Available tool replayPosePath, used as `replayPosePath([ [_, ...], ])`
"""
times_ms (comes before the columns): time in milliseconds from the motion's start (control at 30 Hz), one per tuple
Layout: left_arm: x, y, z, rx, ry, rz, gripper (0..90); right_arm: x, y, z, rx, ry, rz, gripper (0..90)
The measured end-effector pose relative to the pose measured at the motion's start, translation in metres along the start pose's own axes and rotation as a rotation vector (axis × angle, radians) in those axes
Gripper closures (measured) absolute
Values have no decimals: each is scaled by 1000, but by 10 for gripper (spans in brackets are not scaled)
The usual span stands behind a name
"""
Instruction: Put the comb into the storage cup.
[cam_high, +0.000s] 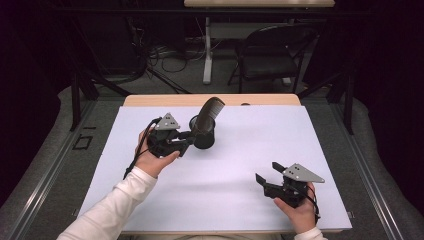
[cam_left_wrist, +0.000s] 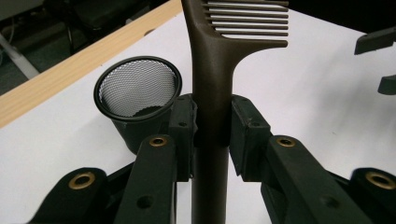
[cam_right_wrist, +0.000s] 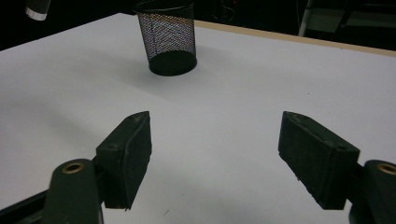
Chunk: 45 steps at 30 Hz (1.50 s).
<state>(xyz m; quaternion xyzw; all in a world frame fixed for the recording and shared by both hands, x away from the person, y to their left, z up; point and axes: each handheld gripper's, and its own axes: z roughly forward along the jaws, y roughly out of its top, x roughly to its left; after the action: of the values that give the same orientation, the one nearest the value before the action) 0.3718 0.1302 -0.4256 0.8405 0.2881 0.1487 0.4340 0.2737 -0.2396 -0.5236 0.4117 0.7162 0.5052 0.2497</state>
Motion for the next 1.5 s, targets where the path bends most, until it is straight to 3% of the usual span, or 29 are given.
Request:
replayPosePath([
  [200,2,2,4,-36,9,-15,725,0,1,2,1,18,-3,286],
  [400,3,4,6,-65,23,-37,725,1,1,5,26,69,17,322],
  [633,2,5,8,-92,46,-56,726,5,1,7,28,70,12,319],
  [900,7,6,11,-115,42,-99,725,5,1,9,40,55,15,323],
  [1133,6,5,13,-135,48,-99,725,7,3,9,32,56,18,324],
  [1333,5,3,14,-161,44,-110,725,8,4,9,25,79,49,326],
  [1500,3,2,14,-183,49,-118,726,9,4,10,25,82,35,326],
])
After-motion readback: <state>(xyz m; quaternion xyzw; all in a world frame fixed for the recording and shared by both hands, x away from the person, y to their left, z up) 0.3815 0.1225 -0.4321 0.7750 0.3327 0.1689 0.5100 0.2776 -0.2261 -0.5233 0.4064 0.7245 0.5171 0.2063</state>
